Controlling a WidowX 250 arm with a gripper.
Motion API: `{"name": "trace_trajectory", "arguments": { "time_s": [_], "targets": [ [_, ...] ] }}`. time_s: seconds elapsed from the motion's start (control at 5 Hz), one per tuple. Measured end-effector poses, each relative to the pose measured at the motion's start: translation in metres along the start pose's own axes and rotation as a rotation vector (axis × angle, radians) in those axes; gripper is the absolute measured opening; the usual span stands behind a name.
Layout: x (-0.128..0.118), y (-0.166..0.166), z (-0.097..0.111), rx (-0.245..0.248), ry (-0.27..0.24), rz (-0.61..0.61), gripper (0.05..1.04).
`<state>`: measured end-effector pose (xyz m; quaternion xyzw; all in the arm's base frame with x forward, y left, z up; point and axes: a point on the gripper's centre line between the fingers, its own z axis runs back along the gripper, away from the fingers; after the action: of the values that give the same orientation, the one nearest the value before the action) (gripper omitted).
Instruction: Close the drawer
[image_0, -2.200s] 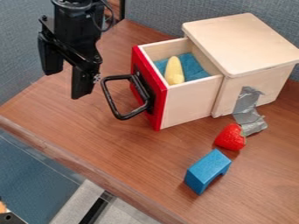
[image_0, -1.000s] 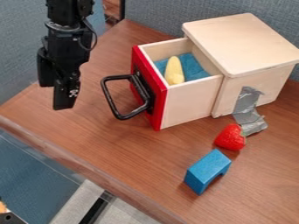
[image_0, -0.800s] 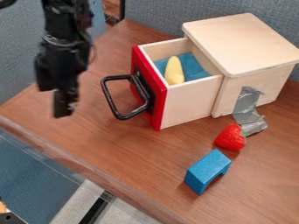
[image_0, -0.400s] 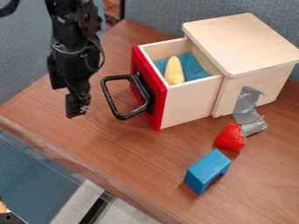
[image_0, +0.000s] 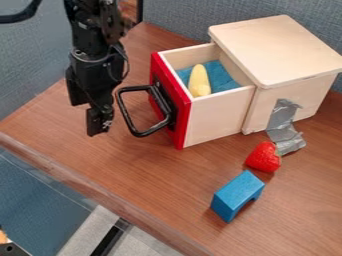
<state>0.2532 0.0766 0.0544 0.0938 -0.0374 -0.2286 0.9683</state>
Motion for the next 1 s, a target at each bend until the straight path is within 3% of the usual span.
{"name": "trace_trajectory", "arguments": {
  "time_s": [0.4, 1.0],
  "targets": [
    [0.009, 0.004, -0.008, -0.072, 0.071, -0.002, 1.001],
    [0.018, 0.009, -0.018, -0.130, 0.110, -0.056, 1.001]
  ]
}}
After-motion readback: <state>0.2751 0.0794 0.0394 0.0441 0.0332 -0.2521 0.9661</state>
